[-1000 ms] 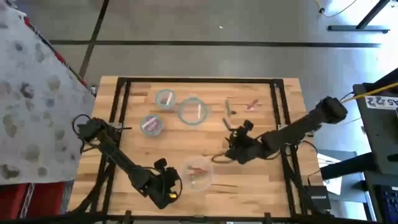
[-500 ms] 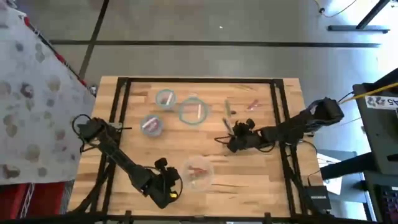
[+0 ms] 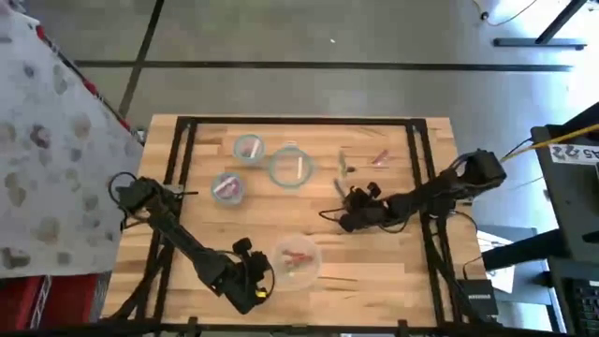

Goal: Sort candy
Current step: Put the blue candy stick into the large transparent bin

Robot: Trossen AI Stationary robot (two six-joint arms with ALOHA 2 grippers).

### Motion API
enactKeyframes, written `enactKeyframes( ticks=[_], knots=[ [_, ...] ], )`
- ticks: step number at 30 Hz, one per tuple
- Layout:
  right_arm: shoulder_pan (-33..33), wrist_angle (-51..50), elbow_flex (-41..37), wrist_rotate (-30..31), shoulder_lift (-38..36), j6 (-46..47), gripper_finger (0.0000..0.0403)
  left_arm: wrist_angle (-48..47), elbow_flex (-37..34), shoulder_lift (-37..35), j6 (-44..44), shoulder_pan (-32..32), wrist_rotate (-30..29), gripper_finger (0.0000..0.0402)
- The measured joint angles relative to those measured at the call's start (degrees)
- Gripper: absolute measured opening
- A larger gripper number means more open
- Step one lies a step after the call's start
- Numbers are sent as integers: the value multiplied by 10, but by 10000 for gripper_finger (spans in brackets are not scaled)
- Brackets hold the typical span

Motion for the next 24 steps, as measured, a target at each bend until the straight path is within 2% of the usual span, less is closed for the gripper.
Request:
enactKeyframes(
  ticks=[7, 12, 19, 24],
  knots=[
    [72, -76, 73, 45, -27, -31, 2, -1, 0, 0, -11, -1, 0, 0],
    [128, -109, 164, 72, -37, -118, 1, -1, 0, 0, -11, -1, 0, 0],
    [185, -67, 280, 69, -35, -265, 0, -1, 0, 0, -10, -1, 0, 0],
    [191, -16, 291, 1, -24, -283, 0, -1, 0, 0, -9, -2, 0, 0]
  ],
)
